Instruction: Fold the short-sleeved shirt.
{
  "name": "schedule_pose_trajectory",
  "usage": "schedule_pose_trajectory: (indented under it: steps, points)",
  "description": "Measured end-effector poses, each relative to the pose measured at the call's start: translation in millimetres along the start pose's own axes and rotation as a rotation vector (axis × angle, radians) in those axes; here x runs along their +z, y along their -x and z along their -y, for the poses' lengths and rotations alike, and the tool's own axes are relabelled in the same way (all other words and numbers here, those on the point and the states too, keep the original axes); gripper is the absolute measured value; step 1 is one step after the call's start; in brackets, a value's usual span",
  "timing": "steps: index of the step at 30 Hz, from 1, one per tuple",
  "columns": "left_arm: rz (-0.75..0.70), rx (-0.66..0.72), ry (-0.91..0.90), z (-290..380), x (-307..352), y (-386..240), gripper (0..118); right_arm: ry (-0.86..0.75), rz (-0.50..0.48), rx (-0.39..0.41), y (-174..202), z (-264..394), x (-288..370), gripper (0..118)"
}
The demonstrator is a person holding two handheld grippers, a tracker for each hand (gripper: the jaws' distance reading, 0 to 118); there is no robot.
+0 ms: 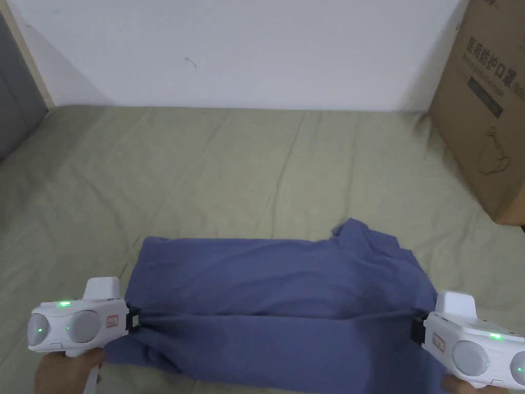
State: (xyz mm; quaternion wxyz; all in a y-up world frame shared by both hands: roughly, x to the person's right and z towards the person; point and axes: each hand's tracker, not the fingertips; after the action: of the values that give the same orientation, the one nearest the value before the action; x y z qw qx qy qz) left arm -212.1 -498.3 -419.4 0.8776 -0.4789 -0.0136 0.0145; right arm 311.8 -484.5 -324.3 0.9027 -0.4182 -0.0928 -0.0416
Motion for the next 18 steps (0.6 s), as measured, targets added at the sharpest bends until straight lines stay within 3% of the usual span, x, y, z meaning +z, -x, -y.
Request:
schedule_pose_trajectory:
  steps: [5, 10, 11, 12, 13, 14, 15, 16, 18]
  points:
    - [-0.026, -0.013, 0.051, 4.8, -28.6, -4.5, 4, 0.109, 0.034, -0.004, 17.9, 14.7, -23.0, 3]
    - [-0.021, -0.016, 0.04, 2.3, -14.7, -3.6, 5, 0.086, 0.039, -0.004, 18.8, 15.4, -14.6, 5]
    - [-0.006, -0.005, 0.034, 0.1, -8.9, -3.0, 10, 0.08, 0.036, -0.006, 20.2, 11.8, -7.0, 9]
    - [0.002, 0.015, 0.024, -3.2, -2.0, -2.7, 19, 0.058, 0.034, -0.005, 21.5, 8.5, 1.4, 21]
    - [0.011, 0.044, 0.002, -7.1, 7.8, -2.4, 45, 0.02, 0.025, -0.003, 23.2, 3.3, 13.6, 51]
    - [0.031, 0.076, -0.033, -10.4, 20.5, -2.4, 71, -0.025, 0.026, 0.001, 17.7, -3.2, 22.5, 74]
    - [0.051, 0.103, -0.071, -13.1, 34.5, -3.0, 92, -0.079, 0.014, 0.002, 18.7, -9.4, 38.7, 88]
    - [0.074, 0.114, -0.131, -16.4, 50.7, -4.8, 107, -0.13, 0.002, 0.007, 20.6, -15.1, 55.5, 91]
    - [0.118, 0.135, -0.285, -22.0, 91.2, -9.7, 108, -0.25, -0.01, 0.034, 26.8, -30.1, 101.1, 91]
